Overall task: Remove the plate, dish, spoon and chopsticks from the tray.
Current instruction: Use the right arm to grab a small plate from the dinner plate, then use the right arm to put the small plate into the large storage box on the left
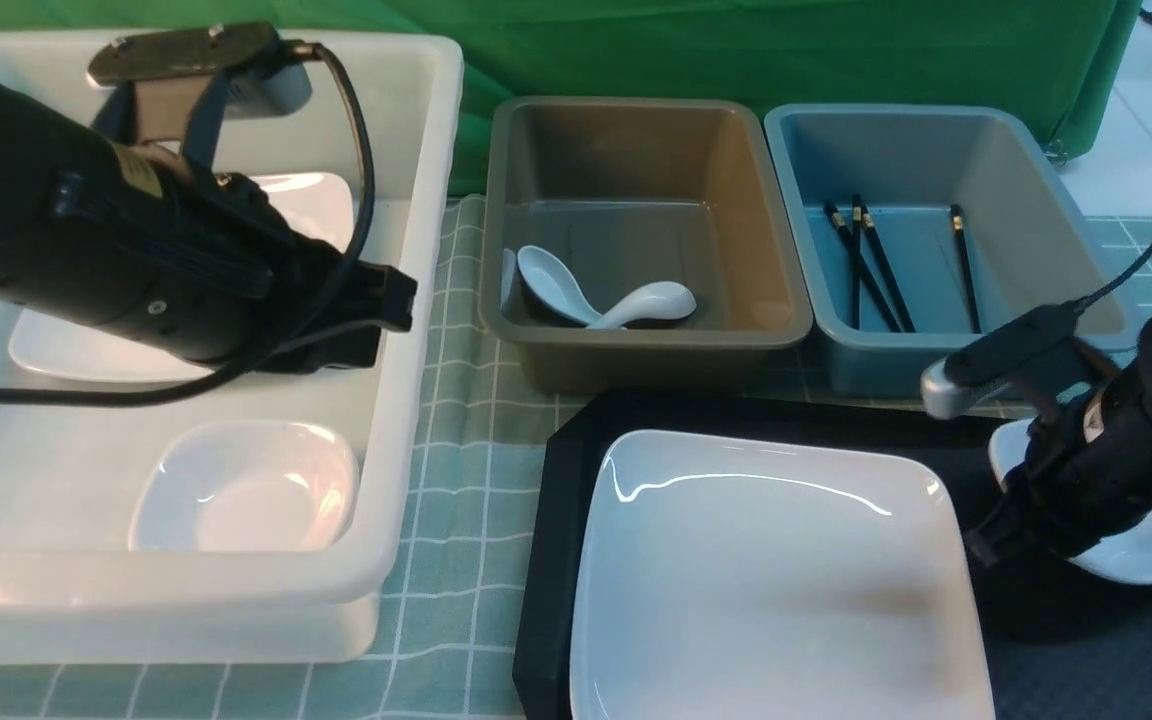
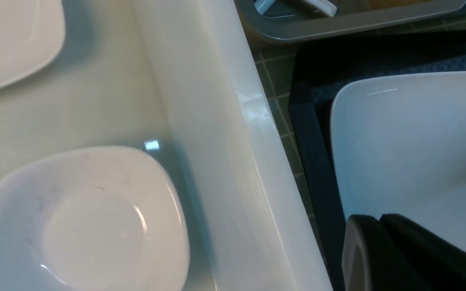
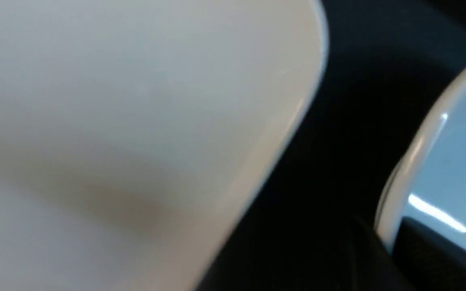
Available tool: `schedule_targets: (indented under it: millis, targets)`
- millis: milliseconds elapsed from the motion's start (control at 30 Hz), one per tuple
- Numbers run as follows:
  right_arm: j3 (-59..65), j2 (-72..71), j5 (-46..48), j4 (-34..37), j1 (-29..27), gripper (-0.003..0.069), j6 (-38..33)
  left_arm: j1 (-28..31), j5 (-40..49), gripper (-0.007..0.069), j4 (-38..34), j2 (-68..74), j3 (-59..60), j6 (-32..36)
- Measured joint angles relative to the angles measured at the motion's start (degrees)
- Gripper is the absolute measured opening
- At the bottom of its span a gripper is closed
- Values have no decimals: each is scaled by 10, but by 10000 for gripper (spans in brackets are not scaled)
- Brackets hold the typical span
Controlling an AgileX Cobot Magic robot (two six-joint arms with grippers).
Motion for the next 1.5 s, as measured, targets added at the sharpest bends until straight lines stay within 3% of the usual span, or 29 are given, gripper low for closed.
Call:
schedule_targets:
  millis: [133,233,367,500,767,933,1200,1500]
  targets:
    - [0,-55,14,32,-2,69,2,0,0,11,25,0,0,-31]
    - [-21,-114,39,60,9,67,2,0,2,11,109,0,0,-86]
    - [-75,-133,68,63,38,67,2,26,14,11,144,0,0,-114]
    - [-163,-124,79,64,100,67,1,106,27,11,123,-1,0,-106]
    - [-397,23,79,66,272,67,-49,293,29,11,7,-48,0,16]
    - [-544,146,72,66,358,67,-89,342,21,11,-18,-100,0,34]
    - [-682,293,74,69,433,67,-96,347,20,11,-20,-130,0,44]
    - [-690,404,74,69,458,67,-121,347,20,11,-22,-131,0,44]
